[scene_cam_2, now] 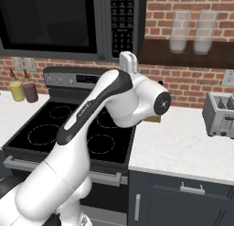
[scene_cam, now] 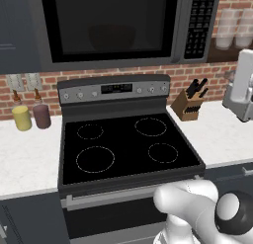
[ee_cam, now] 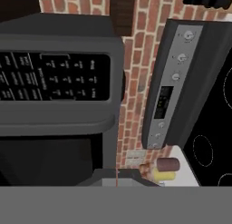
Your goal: Open the microwave, place the bowl with waffle inside the microwave, then close the microwave door and turn it on.
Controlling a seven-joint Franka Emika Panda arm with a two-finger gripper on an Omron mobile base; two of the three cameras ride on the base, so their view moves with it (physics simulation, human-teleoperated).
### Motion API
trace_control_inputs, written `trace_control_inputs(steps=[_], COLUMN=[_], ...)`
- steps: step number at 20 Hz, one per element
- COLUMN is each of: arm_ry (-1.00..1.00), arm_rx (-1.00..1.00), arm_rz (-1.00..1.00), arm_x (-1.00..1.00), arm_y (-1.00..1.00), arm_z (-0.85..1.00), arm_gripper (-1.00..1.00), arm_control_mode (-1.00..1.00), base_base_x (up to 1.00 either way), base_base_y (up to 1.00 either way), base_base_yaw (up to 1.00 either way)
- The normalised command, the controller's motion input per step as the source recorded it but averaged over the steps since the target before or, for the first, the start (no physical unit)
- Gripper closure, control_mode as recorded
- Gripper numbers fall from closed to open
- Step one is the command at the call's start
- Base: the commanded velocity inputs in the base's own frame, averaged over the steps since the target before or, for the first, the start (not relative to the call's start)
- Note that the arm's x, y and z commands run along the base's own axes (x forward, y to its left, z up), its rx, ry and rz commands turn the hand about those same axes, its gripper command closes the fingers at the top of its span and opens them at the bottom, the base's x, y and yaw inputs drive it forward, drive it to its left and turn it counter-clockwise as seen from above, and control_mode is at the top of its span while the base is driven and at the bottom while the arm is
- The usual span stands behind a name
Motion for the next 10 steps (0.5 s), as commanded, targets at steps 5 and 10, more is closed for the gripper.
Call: trace_control_inputs(steps=[5, 10], arm_ry=[0.00, 0.00], arm_rx=[0.00, 0.00], arm_rz=[0.00, 0.00], arm_x=[0.23, 0.34], arm_y=[0.30, 0.16], arm_z=[0.00, 0.11], arm_gripper=[1.00, 1.00], arm_control_mode=[-1.00, -1.00], base_base_x=[0.00, 0.00], base_base_y=[0.00, 0.00], base_base_yaw=[0.00, 0.00])
